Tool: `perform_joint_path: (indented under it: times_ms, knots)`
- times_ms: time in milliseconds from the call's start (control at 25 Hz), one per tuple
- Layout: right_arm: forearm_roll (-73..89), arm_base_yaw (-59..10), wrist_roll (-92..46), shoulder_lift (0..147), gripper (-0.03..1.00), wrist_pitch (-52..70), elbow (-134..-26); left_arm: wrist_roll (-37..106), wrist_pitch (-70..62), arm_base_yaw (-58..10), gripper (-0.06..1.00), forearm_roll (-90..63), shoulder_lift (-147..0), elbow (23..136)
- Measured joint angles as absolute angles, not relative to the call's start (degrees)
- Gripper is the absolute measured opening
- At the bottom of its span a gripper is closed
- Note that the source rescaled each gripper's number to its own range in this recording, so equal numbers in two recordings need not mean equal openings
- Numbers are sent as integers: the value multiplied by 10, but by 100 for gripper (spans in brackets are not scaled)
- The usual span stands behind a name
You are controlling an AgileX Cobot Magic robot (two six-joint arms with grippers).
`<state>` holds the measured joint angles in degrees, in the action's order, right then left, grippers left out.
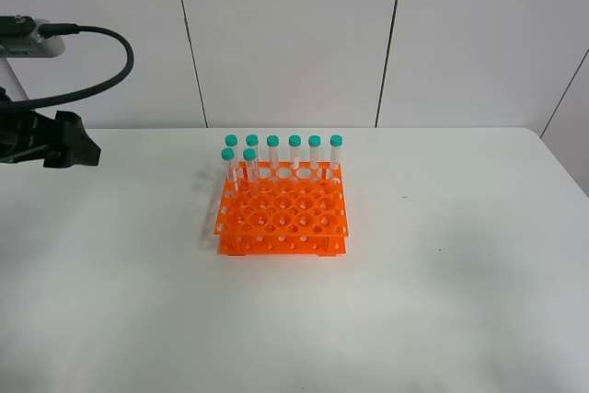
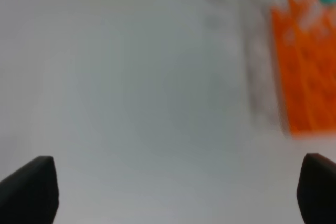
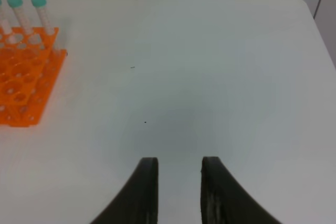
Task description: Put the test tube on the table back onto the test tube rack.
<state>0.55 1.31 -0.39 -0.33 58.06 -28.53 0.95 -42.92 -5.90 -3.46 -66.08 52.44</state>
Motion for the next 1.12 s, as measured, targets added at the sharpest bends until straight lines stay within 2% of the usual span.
perform_joint_path:
  times_ms: [280, 440, 720, 1120]
  knots:
    - [5, 13, -4, -3, 30, 581, -285, 29, -560, -59, 100, -40, -565, 516]
    - [5, 13, -4, -3, 30, 581, -285, 28, -681, -59, 100, -39, -536, 507]
    - [5, 13, -4, -3, 30, 581, -285, 28, -693, -59, 100, -27, -468, 486]
    - [5, 13, -4, -3, 30, 581, -285, 28, -703, -59, 100, -12, -319, 321]
